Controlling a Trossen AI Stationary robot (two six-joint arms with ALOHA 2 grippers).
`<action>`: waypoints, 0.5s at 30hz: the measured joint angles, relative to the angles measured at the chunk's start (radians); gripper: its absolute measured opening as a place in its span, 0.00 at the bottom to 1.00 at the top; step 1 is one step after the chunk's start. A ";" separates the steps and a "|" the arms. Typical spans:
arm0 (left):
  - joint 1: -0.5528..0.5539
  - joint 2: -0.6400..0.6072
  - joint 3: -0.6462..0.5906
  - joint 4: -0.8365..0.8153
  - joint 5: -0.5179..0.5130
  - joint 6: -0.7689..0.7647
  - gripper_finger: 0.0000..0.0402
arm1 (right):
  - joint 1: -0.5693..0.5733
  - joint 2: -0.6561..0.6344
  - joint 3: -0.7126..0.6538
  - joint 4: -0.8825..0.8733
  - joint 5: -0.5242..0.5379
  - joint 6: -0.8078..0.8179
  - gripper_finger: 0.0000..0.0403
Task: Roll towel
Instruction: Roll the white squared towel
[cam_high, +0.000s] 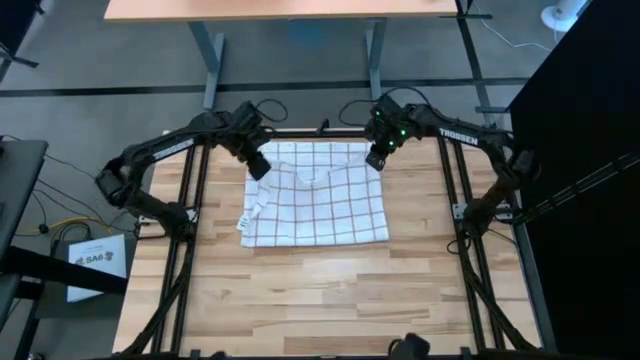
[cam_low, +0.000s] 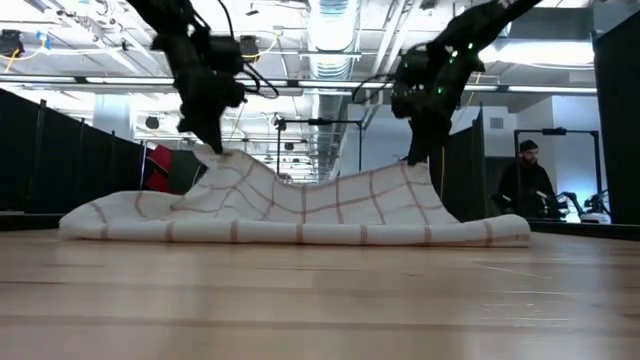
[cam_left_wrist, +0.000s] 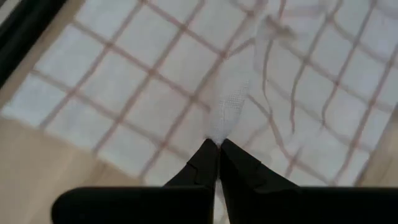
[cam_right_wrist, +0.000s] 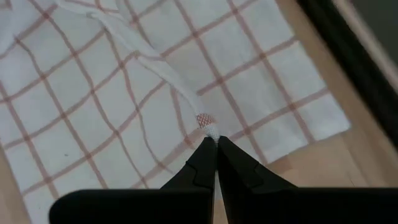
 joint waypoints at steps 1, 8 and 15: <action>0.018 0.018 0.000 0.016 0.018 0.005 0.00 | -0.014 0.013 0.000 0.004 -0.020 -0.004 0.00; 0.157 0.077 0.000 0.151 0.042 0.009 0.00 | -0.127 0.061 0.001 0.055 -0.080 -0.007 0.00; 0.281 0.104 0.001 0.221 0.045 0.004 0.00 | -0.209 0.128 0.001 0.084 -0.109 -0.005 0.00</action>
